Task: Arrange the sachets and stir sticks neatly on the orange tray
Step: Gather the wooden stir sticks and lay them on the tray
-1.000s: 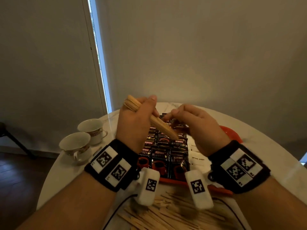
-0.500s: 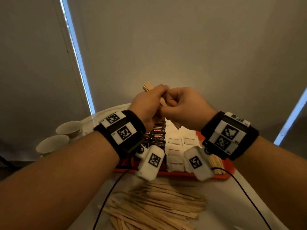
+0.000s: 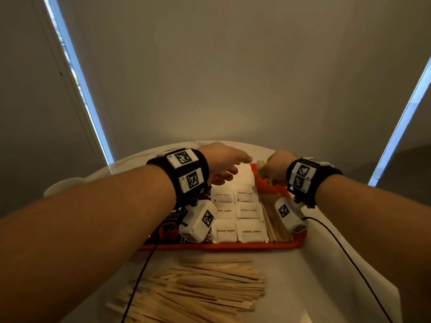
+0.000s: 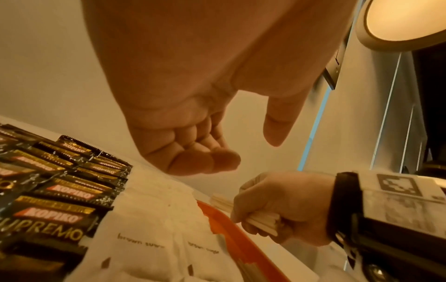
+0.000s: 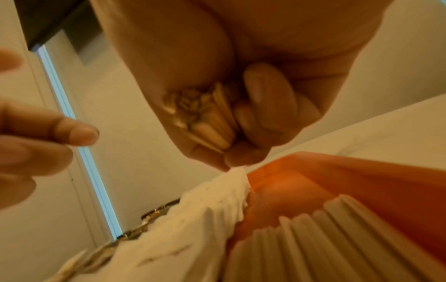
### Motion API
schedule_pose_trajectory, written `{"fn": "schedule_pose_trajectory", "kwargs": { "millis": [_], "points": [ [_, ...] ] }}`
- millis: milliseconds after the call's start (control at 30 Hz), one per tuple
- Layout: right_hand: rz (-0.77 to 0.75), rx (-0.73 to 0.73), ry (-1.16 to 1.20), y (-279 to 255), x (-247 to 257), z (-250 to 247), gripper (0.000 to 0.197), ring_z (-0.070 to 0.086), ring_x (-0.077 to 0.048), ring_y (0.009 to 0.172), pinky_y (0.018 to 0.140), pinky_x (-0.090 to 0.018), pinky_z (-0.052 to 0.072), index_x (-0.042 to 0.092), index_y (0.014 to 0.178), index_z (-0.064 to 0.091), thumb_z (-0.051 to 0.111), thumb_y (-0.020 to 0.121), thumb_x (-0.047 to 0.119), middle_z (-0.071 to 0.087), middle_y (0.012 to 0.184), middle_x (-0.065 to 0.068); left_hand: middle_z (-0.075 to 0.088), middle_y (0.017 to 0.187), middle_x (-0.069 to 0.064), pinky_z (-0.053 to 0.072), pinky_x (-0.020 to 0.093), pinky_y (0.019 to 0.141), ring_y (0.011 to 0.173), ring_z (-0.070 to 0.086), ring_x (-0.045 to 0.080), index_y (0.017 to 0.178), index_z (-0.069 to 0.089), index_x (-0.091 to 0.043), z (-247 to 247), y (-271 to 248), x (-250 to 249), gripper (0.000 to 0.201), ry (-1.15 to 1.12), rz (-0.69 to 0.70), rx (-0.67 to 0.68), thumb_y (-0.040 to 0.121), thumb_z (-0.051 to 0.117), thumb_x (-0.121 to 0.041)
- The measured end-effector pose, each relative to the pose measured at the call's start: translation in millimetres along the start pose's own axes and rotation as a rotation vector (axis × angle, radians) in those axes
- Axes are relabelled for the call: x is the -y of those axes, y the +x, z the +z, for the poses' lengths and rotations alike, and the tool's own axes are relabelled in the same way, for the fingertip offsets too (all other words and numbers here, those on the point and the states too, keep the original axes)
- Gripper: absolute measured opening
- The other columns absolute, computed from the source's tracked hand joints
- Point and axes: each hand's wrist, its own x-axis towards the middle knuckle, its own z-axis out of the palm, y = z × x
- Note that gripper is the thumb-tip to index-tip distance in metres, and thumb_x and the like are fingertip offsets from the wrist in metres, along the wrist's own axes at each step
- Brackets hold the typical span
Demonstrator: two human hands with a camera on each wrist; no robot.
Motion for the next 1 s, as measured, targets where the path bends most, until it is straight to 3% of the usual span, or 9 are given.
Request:
{"fn": "schedule_pose_trajectory", "kwargs": {
  "millis": [167,233,367,467,533,633,767,933,1000],
  "points": [
    [0.036,0.028,-0.166,17.2,6.3,12.2,0.026,0.060,-0.019,0.072,0.057,-0.030,0.045,0.015,0.088,0.061,0.073,0.090,0.039,0.065,0.085,-0.004,0.067,0.100,0.004,0.050,0.030,0.071,0.083,0.063,0.017,0.104,0.062,-0.017,4.9,11.5,-2.7,0.027,0.129,0.003,-0.004,0.096,0.070,-0.042],
    [0.037,0.042,-0.200,23.2,7.4,15.7,0.030,0.059,-0.019,0.072,0.062,-0.030,0.047,0.015,0.087,0.057,0.074,0.089,0.041,0.063,0.085,-0.004,0.068,0.100,0.003,0.050,0.029,0.068,0.083,0.064,0.017,0.111,0.060,-0.017,6.9,15.1,-1.6,0.031,0.179,0.013,-0.011,0.097,0.069,-0.042],
    [0.029,0.075,-0.253,31.4,5.6,20.1,0.039,0.067,-0.022,0.087,0.078,-0.032,0.055,0.014,0.104,0.063,0.077,0.085,0.045,0.068,0.093,-0.006,0.070,0.103,0.002,0.052,0.027,0.070,0.088,0.067,0.015,0.115,0.065,-0.014,11.7,21.3,3.5,0.035,0.273,0.038,-0.014,0.097,0.068,-0.044],
    [0.023,0.099,-0.227,35.1,3.0,14.5,0.037,0.069,-0.023,0.089,0.081,-0.033,0.058,0.015,0.093,0.062,0.079,0.084,0.046,0.070,0.093,-0.005,0.071,0.103,0.001,0.053,0.026,0.070,0.088,0.067,0.014,0.114,0.068,-0.014,17.4,27.1,3.9,0.033,0.331,0.064,-0.014,0.097,0.069,-0.041],
    [0.020,0.101,-0.233,37.6,0.3,8.0,0.039,0.070,-0.025,0.093,0.087,-0.036,0.059,0.015,0.094,0.060,0.080,0.083,0.046,0.070,0.098,-0.006,0.071,0.104,0.002,0.054,0.026,0.069,0.087,0.067,0.014,0.115,0.069,-0.012,22.4,32.5,2.7,0.032,0.380,0.084,-0.020,0.097,0.069,-0.039],
    [0.015,0.093,-0.286,41.4,-5.1,-0.2,0.041,0.070,-0.030,0.100,0.093,-0.043,0.059,0.011,0.111,0.065,0.077,0.088,0.041,0.071,0.110,-0.010,0.074,0.109,0.005,0.062,0.033,0.082,0.095,0.071,0.019,0.116,0.072,-0.011,30.1,44.3,1.1,0.030,0.479,0.118,-0.015,0.097,0.069,-0.034],
    [-0.073,0.065,-0.429,46.6,-8.5,-3.6,0.043,0.070,-0.028,0.103,0.094,-0.042,0.058,0.012,0.123,0.067,0.074,0.091,0.040,0.071,0.114,-0.009,0.073,0.119,0.006,0.057,0.041,0.100,0.111,0.068,0.024,0.117,0.076,-0.016,40.4,56.2,-1.2,0.024,0.643,0.180,0.009,0.097,0.065,-0.024],
    [-0.147,0.111,-0.579,52.6,-11.9,1.6,0.037,0.066,-0.025,0.112,0.096,-0.033,0.054,0.016,0.133,0.065,0.062,0.099,0.030,0.067,0.126,-0.007,0.063,0.140,0.012,0.046,0.033,0.092,0.123,0.060,0.024,0.130,0.070,-0.011,55.8,65.5,-2.3,0.033,0.891,0.231,0.102,0.103,0.050,-0.013],
    [-0.160,0.091,-0.609,54.5,-14.7,0.5,0.036,0.064,-0.025,0.114,0.095,-0.032,0.052,0.014,0.135,0.063,0.057,0.102,0.028,0.066,0.129,-0.007,0.059,0.145,0.013,0.046,0.035,0.098,0.126,0.058,0.026,0.136,0.065,-0.010,60.1,68.9,-1.1,0.036,0.963,0.241,0.130,0.106,0.046,-0.013]
  ]
}}
